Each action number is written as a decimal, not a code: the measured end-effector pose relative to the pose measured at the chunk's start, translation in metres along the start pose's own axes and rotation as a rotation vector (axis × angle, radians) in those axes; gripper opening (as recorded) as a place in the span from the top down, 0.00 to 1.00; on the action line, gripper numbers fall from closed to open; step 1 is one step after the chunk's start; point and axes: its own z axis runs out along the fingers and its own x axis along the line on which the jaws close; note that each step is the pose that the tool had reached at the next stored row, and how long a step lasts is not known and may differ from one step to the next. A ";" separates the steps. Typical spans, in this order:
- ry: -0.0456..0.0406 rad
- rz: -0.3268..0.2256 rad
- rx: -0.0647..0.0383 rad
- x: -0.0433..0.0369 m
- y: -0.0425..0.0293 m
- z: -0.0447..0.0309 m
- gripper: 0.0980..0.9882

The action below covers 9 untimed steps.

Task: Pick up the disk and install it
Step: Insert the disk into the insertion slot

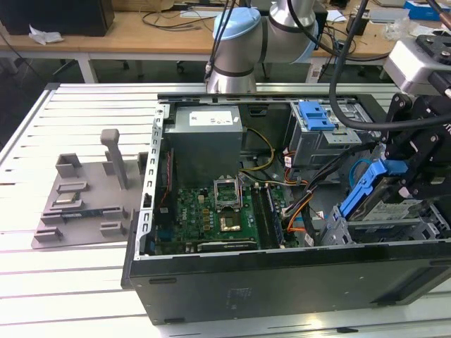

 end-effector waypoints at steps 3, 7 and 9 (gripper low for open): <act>-0.0002 0.000 0.000 0.0000 0.0000 0.0002 0.68; -0.0002 0.000 0.000 0.0000 0.0000 0.0002 0.61; -0.0001 0.000 0.000 0.0000 0.0000 0.0002 0.61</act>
